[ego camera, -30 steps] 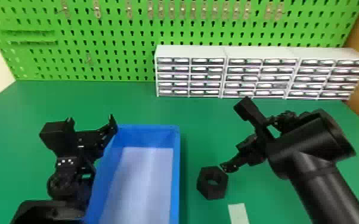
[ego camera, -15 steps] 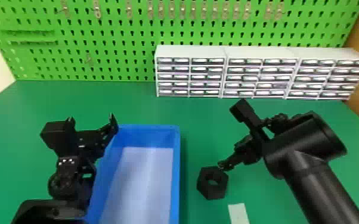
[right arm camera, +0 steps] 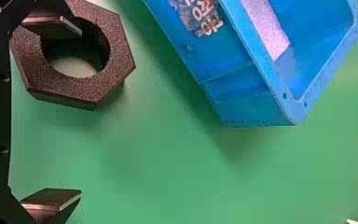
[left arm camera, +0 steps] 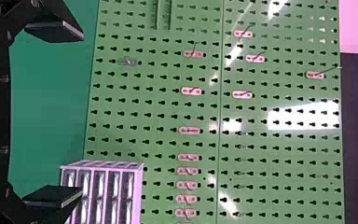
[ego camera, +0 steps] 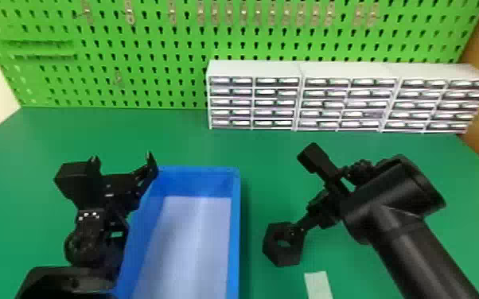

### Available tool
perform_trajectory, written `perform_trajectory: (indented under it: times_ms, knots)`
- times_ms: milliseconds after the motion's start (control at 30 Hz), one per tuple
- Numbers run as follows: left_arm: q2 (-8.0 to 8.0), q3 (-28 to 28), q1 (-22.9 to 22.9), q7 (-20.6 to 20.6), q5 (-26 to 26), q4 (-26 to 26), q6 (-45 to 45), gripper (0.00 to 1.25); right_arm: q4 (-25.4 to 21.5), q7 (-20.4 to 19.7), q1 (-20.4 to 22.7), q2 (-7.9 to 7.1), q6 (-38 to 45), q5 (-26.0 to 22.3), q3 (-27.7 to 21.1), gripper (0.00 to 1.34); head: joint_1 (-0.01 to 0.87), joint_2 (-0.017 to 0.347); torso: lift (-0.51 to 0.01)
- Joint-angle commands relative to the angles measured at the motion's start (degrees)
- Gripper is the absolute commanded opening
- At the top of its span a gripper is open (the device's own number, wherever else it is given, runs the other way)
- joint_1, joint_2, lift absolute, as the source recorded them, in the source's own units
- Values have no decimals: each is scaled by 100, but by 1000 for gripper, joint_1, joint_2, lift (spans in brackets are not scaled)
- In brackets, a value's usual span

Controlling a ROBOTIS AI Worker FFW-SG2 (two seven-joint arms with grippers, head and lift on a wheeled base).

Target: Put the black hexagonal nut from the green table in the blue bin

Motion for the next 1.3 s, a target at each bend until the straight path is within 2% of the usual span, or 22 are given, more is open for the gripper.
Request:
perform_trajectory:
  times_ms: [0, 767, 1033, 1200, 1267]
  knots:
    - [8, 5, -1, 7, 0, 0, -1, 1124, 126, -31, -60, 0, 6, -5, 118, 1238, 657, 57, -95]
    - [8, 22, -45, -2, -26, 0, -10, 1124, 680, -321, -314, -26, -3, -304, 601, 1238, 657, 57, -95]
    - [8, 22, -54, -2, -26, 9, -28, 1124, 917, -418, -350, -52, -64, -435, 610, 1232, 657, 57, -95]
    - [8, 40, -63, -2, -26, 9, -28, 1124, 1014, -453, -358, -44, -82, -515, 593, 1178, 657, 57, -95]
    - [8, 49, -63, -2, -26, 9, -28, 1124, 1041, -462, -350, -44, -82, -532, 593, 1094, 657, 57, -95]
